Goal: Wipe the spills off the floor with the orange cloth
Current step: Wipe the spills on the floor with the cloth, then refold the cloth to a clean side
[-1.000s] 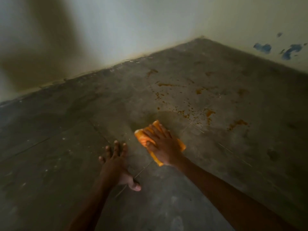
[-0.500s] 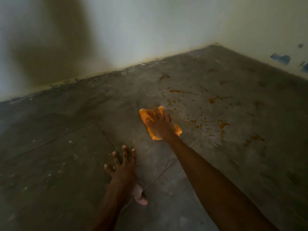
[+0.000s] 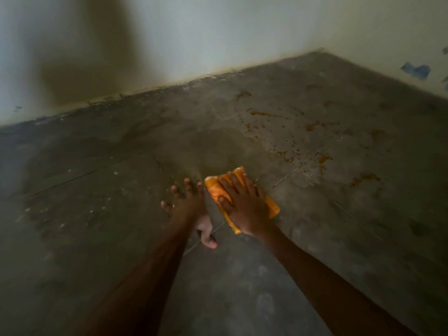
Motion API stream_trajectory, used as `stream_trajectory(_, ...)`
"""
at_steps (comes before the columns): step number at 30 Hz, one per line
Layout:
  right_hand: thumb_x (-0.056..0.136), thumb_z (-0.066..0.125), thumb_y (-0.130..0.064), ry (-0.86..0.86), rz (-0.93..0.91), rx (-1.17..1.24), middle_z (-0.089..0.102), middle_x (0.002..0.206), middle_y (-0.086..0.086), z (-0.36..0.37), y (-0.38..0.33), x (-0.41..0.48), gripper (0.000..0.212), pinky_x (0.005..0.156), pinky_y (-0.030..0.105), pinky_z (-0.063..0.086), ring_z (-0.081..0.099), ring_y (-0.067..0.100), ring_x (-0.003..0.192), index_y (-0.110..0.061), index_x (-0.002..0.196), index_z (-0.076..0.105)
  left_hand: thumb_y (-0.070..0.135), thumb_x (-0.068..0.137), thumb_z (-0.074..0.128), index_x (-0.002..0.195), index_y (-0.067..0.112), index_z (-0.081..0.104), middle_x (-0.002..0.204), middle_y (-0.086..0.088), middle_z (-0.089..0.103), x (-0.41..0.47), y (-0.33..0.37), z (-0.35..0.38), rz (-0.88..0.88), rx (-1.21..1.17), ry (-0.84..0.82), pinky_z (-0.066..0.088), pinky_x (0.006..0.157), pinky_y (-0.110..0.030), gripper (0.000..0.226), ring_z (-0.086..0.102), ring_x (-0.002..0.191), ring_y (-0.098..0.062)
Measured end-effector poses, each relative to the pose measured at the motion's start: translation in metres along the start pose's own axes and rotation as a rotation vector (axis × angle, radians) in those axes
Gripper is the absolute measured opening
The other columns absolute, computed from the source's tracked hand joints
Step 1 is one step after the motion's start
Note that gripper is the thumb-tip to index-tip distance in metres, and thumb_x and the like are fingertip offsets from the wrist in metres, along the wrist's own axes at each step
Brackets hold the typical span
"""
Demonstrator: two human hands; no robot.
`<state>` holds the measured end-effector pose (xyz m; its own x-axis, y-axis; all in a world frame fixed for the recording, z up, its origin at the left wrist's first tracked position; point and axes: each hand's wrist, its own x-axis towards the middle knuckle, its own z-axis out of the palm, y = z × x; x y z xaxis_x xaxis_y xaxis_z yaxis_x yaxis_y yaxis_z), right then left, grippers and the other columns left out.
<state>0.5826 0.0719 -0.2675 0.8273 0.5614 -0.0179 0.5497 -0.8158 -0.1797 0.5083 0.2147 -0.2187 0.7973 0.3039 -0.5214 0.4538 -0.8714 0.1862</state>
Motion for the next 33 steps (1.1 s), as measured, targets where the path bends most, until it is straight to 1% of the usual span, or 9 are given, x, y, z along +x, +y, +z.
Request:
stream_trajectory(5,0.086,0.007,-0.065,0.015,0.155,0.048,0.019,0.166,-0.012,-0.004,0.004,-0.088,0.075,0.116,0.052,0.022,0.011,0.026,0.154,-0.042,0.154,0.025,0.042,0.048,0.092,0.155,0.019,-0.005,0.163,-0.012,-0.015,-0.016,-0.001,0.005,0.009,-0.038,0.067,0.01,0.111,-0.071,0.147,-0.009,0.148,-0.045)
stream_trajectory(9,0.082,0.005,-0.084,-0.054,0.024,0.201,0.018,0.166,-0.009,-0.007,-0.001,-0.158,0.089,0.12,0.05,0.021,0.009,0.021,0.155,-0.038,0.155,0.026,0.039,0.077,0.052,0.124,0.014,0.058,0.139,-0.014,0.05,-0.062,0.004,0.058,0.046,-0.316,0.438,0.035,0.108,-0.054,0.054,0.043,0.131,-0.038)
stream_trajectory(11,0.087,0.03,-0.077,0.083,0.225,0.42,0.031,0.161,0.002,-0.021,0.004,-0.175,0.082,0.117,0.047,0.03,0.027,0.025,0.147,-0.029,0.154,0.033,0.035,0.088,0.046,0.11,0.021,0.068,0.131,-0.006,0.054,-0.091,0.015,0.078,-0.013,-0.469,0.484,0.034,0.106,-0.049,0.034,0.045,0.126,-0.032)
stream_trajectory(14,0.088,0.067,-0.035,0.102,0.589,0.539,0.05,0.142,0.018,-0.036,0.012,-0.175,0.069,0.103,0.043,0.043,0.049,0.038,0.129,-0.015,0.147,0.038,0.055,0.084,0.048,0.11,0.02,0.068,0.126,-0.006,0.053,-0.102,0.037,0.084,-0.118,-0.601,0.34,0.031,0.107,-0.052,0.048,0.043,0.126,-0.031)
stream_trajectory(17,0.077,0.08,-0.034,-0.088,0.676,0.615,0.068,0.116,0.017,-0.049,0.018,-0.166,0.051,0.079,0.032,0.048,0.065,0.033,0.106,-0.008,0.119,0.065,0.062,0.058,0.041,0.102,0.016,0.066,0.108,-0.011,0.069,-0.087,0.056,0.086,-0.102,-0.833,0.299,0.051,0.09,-0.05,0.068,0.064,0.102,-0.032)
stream_trajectory(20,0.038,0.086,-0.034,-0.142,0.659,0.949,0.075,0.091,0.014,-0.062,0.023,-0.171,0.054,0.074,0.039,0.059,0.071,0.029,0.083,-0.007,0.083,0.075,0.039,0.077,0.052,0.093,0.005,0.061,0.093,-0.019,0.069,-0.099,0.066,0.077,-0.057,-1.136,0.305,0.052,0.061,-0.032,0.038,0.067,0.08,-0.031)
stream_trajectory(24,0.053,0.076,-0.012,-0.189,0.607,1.51,0.073,0.103,0.018,-0.083,0.024,-0.195,0.051,0.081,0.044,0.059,0.071,0.032,0.092,-0.004,0.102,0.072,0.019,0.091,0.057,0.093,0.014,0.062,0.084,-0.008,0.069,-0.13,0.055,0.054,-0.022,-1.544,0.004,0.055,0.057,-0.027,0.007,0.066,0.071,-0.02)
stream_trajectory(28,0.071,0.08,-0.016,-0.369,0.636,1.795,0.072,0.12,0.014,-0.121,0.004,-0.229,0.058,0.085,0.049,0.06,0.071,0.031,0.106,-0.009,0.126,0.063,0.032,0.073,0.077,0.122,0.016,0.058,0.108,-0.007,0.071,-0.18,0.034,0.021,0.0,-1.606,-0.095,0.059,0.08,-0.043,0.054,0.07,0.093,-0.023)
stream_trajectory(33,0.064,0.074,-0.009,-0.17,0.769,1.905,0.07,0.123,0.016,-0.196,-0.035,-0.279,0.063,0.089,0.05,0.057,0.067,0.037,0.113,-0.011,0.126,0.064,0.009,0.079,0.075,0.137,0.027,0.04,0.123,-0.003,0.067,-0.276,0.044,-0.035,0.028,-1.422,-0.194,0.056,0.075,-0.041,0.07,0.068,0.103,-0.02)
